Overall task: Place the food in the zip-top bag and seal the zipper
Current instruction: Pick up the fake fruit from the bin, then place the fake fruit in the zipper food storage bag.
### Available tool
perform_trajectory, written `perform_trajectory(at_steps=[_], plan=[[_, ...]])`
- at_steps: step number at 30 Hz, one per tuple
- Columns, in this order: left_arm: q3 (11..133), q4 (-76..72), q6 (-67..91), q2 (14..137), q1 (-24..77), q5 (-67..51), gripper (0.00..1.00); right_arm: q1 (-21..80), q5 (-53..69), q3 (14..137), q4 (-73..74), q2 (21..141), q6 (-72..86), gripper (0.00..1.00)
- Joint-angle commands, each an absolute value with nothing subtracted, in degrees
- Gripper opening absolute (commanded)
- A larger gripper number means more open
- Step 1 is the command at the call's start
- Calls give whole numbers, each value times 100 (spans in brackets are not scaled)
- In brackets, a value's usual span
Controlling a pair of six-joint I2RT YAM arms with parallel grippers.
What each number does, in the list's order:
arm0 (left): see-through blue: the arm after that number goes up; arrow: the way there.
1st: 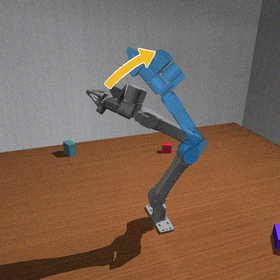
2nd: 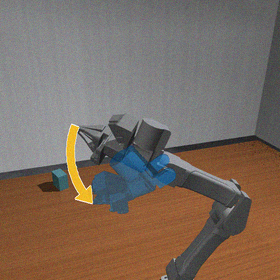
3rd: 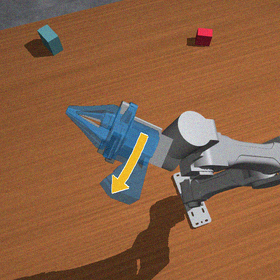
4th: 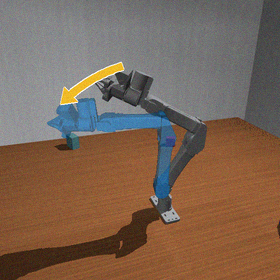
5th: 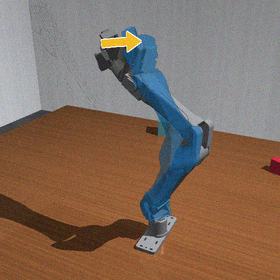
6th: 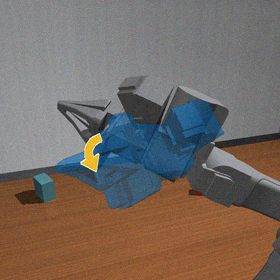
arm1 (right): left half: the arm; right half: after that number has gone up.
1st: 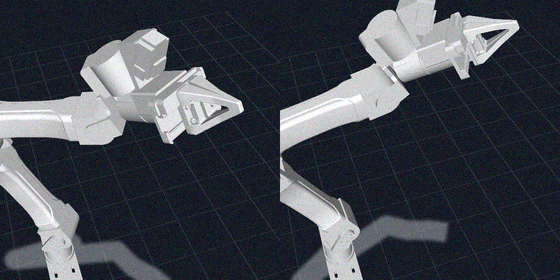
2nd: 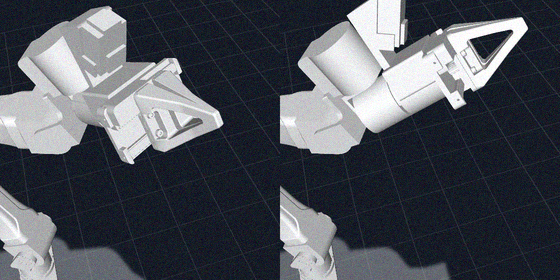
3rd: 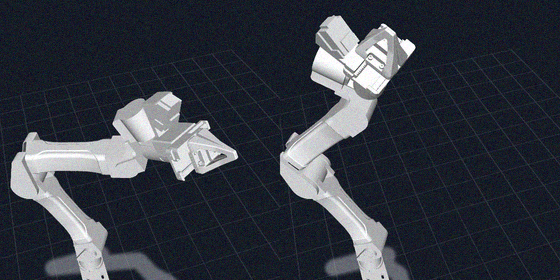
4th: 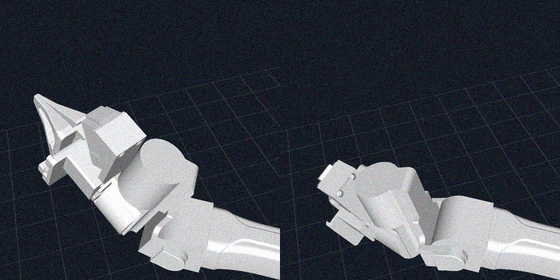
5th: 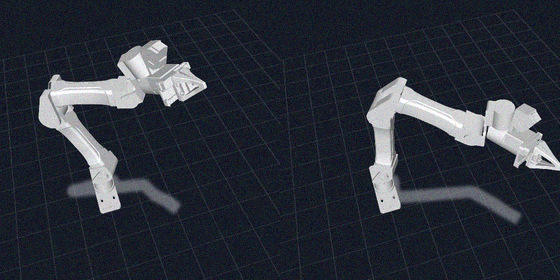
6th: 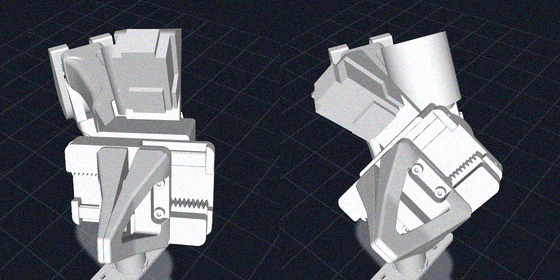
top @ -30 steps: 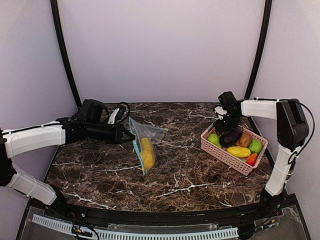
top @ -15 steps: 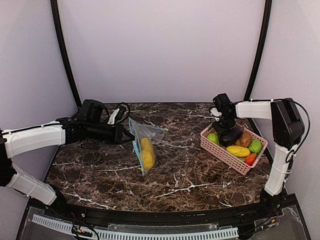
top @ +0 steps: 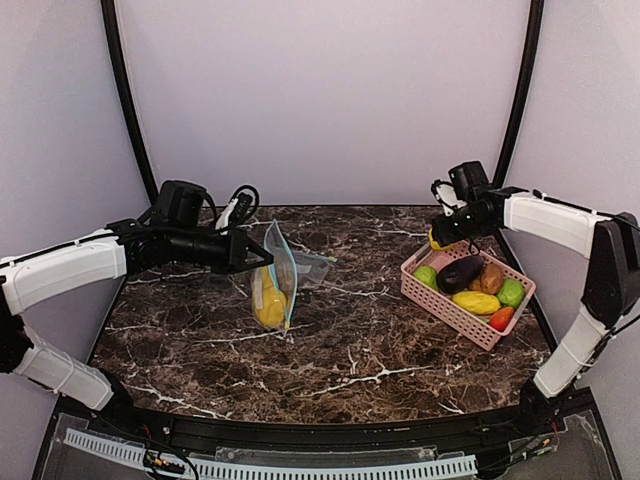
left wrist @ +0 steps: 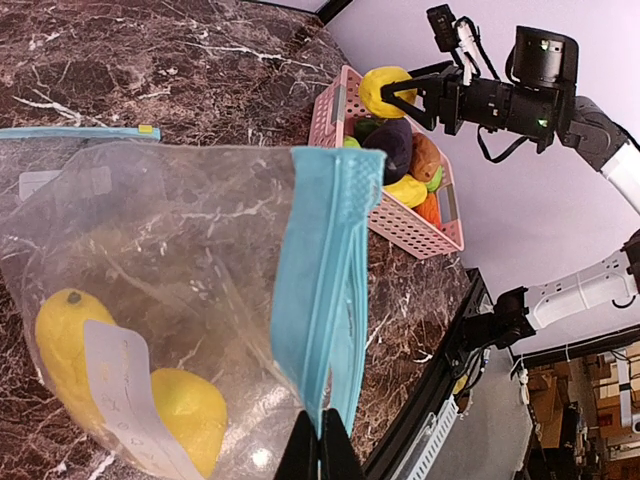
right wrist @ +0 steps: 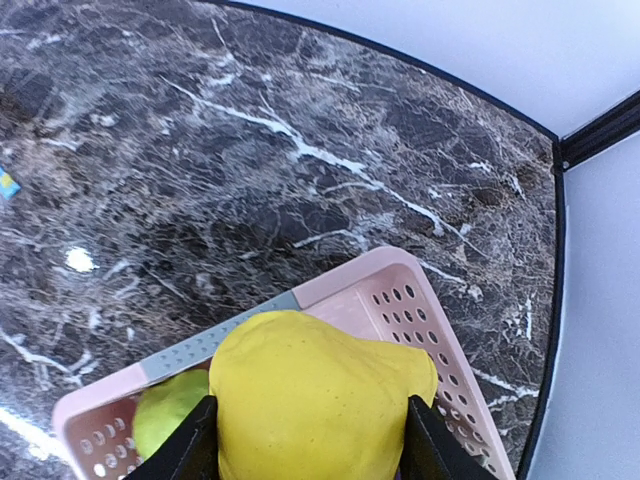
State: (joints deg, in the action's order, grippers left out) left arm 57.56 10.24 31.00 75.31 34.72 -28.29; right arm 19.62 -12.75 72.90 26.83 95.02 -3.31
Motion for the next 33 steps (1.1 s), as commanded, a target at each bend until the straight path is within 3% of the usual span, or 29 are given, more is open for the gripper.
perform_trajectory(at_steps=[1,8,16,26,33], plan=[[5906,1257,3203,7557,3487,-2998,1,1916,-305,7293,2718,8931,273,45],[5632,745,3394,7843,3493,-3173,1,2014,1710,7175,2455,8008,1301,45],[5523,272,3510,7972,3494,-3362,1,2864,3408,6469,880,7579,2794,45],[5310,225,3516,8015,3463,-3281,1,4345,4292,6159,-1975,8429,4146,46],[5265,339,3412,7942,3446,-3254,1,4728,4457,6641,-2370,9225,4356,46]])
